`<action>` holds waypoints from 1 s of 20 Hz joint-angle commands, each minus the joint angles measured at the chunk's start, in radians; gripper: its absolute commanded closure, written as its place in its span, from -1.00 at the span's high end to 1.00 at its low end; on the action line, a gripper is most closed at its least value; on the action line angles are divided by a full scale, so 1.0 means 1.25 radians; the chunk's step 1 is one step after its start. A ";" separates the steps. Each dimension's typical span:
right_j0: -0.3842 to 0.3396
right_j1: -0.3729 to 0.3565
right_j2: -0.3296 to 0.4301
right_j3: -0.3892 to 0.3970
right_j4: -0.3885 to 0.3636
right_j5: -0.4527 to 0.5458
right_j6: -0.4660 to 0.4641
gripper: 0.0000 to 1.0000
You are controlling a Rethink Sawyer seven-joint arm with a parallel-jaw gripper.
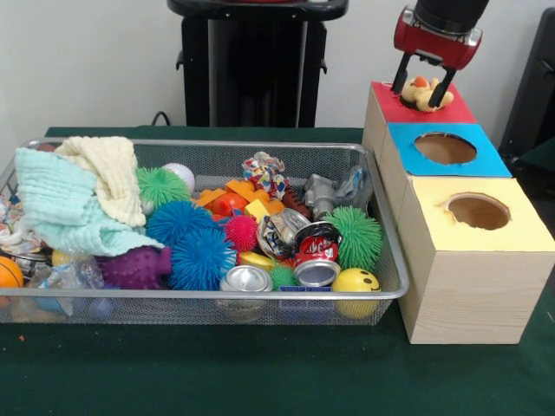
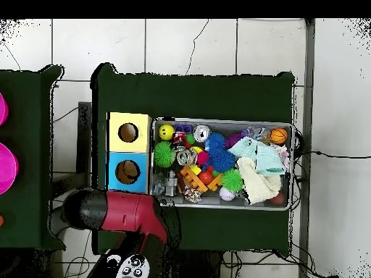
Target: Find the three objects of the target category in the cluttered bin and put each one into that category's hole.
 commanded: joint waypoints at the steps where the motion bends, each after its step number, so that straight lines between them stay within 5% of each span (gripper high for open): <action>1: -0.019 0.017 0.027 -0.020 0.030 -0.027 0.185 1.00; 9: 0.010 -0.101 -0.036 -0.046 -0.004 0.141 0.183 1.00; 20: -0.041 -0.089 0.009 0.014 0.008 0.051 0.129 1.00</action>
